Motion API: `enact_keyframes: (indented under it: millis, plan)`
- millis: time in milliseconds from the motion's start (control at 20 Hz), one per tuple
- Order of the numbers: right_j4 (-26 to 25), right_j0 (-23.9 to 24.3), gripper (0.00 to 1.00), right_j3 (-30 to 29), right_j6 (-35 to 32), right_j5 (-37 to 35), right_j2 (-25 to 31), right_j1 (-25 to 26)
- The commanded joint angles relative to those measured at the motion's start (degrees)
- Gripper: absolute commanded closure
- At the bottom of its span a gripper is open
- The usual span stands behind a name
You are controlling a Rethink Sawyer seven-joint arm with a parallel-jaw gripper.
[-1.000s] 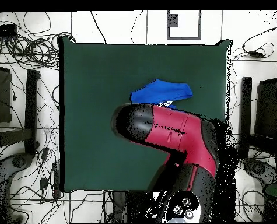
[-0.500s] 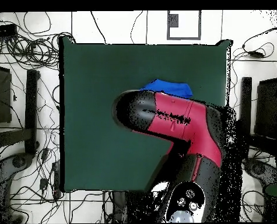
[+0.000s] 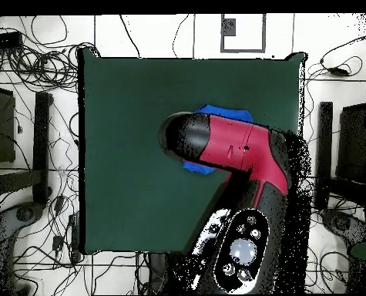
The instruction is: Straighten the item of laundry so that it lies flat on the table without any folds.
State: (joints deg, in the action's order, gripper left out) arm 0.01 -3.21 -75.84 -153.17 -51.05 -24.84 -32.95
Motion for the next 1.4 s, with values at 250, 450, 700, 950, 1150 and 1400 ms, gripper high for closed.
enact_keyframes:
  millis: [250, 450, 700, 950, 1150, 1400]
  plan:
    - [2.7, 1.7, 1.0, -2.7, -3.4, 3.7, 9.6, 7.2]
    - [3.7, 1.7, 1.0, -2.5, -4.2, 4.7, 10.3, 8.0]
    - [4.6, 1.2, 1.0, -0.9, -5.3, 4.7, 10.2, 9.0]
    - [6.2, 0.8, 1.0, -0.3, -6.4, 4.5, 10.5, 9.4]
    - [8.1, 0.7, 1.0, 0.9, -6.9, 4.2, 11.4, 10.0]
    - [9.4, -0.1, 1.0, 3.0, -7.7, 2.0, 10.5, 10.9]
